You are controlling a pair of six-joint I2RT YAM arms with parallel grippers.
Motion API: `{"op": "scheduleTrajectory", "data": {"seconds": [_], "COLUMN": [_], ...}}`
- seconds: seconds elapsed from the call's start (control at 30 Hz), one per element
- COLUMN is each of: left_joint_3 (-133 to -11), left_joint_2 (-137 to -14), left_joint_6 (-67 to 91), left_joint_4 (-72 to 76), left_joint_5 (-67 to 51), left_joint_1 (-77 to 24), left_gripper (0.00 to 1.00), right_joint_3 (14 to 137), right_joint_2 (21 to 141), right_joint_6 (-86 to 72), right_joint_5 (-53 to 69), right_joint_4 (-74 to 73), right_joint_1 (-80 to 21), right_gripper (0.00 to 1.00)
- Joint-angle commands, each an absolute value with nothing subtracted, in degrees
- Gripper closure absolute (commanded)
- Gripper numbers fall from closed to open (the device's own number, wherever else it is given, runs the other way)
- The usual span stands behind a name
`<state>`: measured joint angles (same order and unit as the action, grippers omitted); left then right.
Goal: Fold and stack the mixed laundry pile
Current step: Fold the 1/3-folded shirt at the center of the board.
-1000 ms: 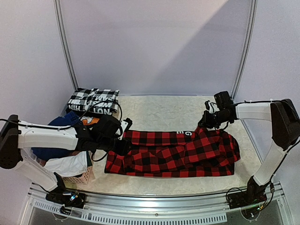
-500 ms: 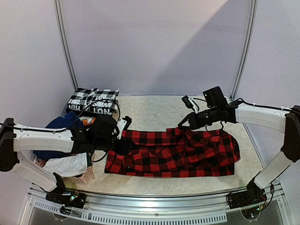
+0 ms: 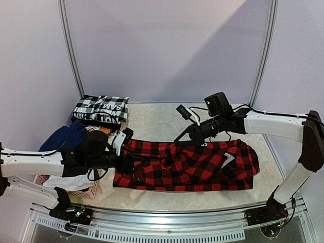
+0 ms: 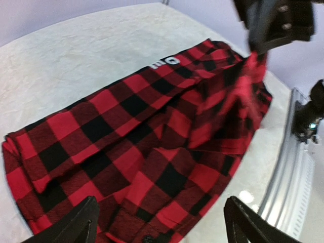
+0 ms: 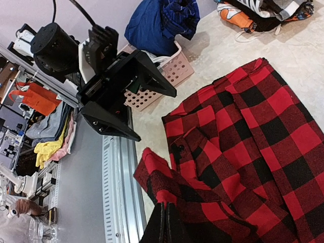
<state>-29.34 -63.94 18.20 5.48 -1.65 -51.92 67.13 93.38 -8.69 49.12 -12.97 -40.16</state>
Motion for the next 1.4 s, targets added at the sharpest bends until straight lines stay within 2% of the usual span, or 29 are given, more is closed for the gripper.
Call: {"op": "scheduleTrajectory", "data": {"seconds": [0.0, 0.23, 0.4, 0.5, 0.63, 0.83, 0.93, 0.97, 1.03, 1.1, 1.13, 1.2, 1.33, 1.37], "left_joint_3": [-25.2, -25.6, -28.5, -30.7, -32.3, -34.9, -34.8, -34.9, -35.2, -35.6, -35.7, -36.1, -38.3, -39.5], "left_joint_2": [-61.2, -65.0, -71.1, -74.7, -78.6, -83.8, -85.0, -85.3, -85.9, -86.1, -86.1, -85.6, -83.6, -83.1], "left_joint_6": [14.9, 13.5, 12.6, 13.0, 14.3, 16.1, 16.8, 17.0, 17.4, 17.9, 18.0, 17.8, 17.3, 17.1], "left_joint_4": [17.6, 26.3, 30.1, 31.4, 33.6, 35.0, 36.1, 36.3, 36.5, 36.5, 36.5, 35.6, 28.2, 25.3], "left_joint_5": [-10.5, -20.1, -25.3, -26.7, -27.7, -30.9, -30.9, -30.8, -31.0, -31.2, -31.3, -31.0, -28.2, -26.7], "left_joint_1": [-52.6, -52.6, -52.6, -52.6, -52.6, -52.8, -53.0, -53.0, -53.0, -53.1, -53.3, -53.8, -55.8, -56.6], "left_gripper": [0.11, 0.07, 0.07, 0.1, 0.23, 0.5, 0.53, 0.57, 0.74, 0.95, 1.0, 1.0, 1.0, 1.0], "right_joint_3": [68.8, 70.1, 70.4, 70.2, 69.5, 68.9, 68.3, 68.0, 67.4, 66.9, 66.7, 65.8, 64.5, 64.2], "right_joint_2": [96.5, 97.0, 96.7, 96.2, 95.5, 94.7, 94.1, 93.9, 93.4, 93.0, 92.7, 92.1, 90.0, 89.2], "right_joint_6": [-6.7, -3.1, -1.9, -1.5, -1.2, -1.1, -0.8, -0.8, -0.7, -0.6, -0.6, -0.9, -3.1, -4.3], "right_joint_5": [52.9, 54.2, 54.2, 54.2, 54.2, 54.1, 54.0, 54.1, 54.1, 54.1, 53.7, 51.7, 44.0, 41.2], "right_joint_4": [-13.0, -15.8, -16.7, -16.9, -17.0, -16.5, -16.2, -16.0, -15.5, -15.3, -15.3, -14.9, -14.4, -14.3], "right_joint_1": [-40.8, -42.8, -43.6, -43.8, -43.8, -43.9, -43.9, -43.9, -43.9, -43.9, -43.9, -43.9, -43.9, -43.9], "right_gripper": [0.98, 0.98, 0.98, 0.98, 0.98, 0.98, 0.98, 0.98, 0.98, 0.98, 0.99, 0.96, 0.73, 0.7]}}
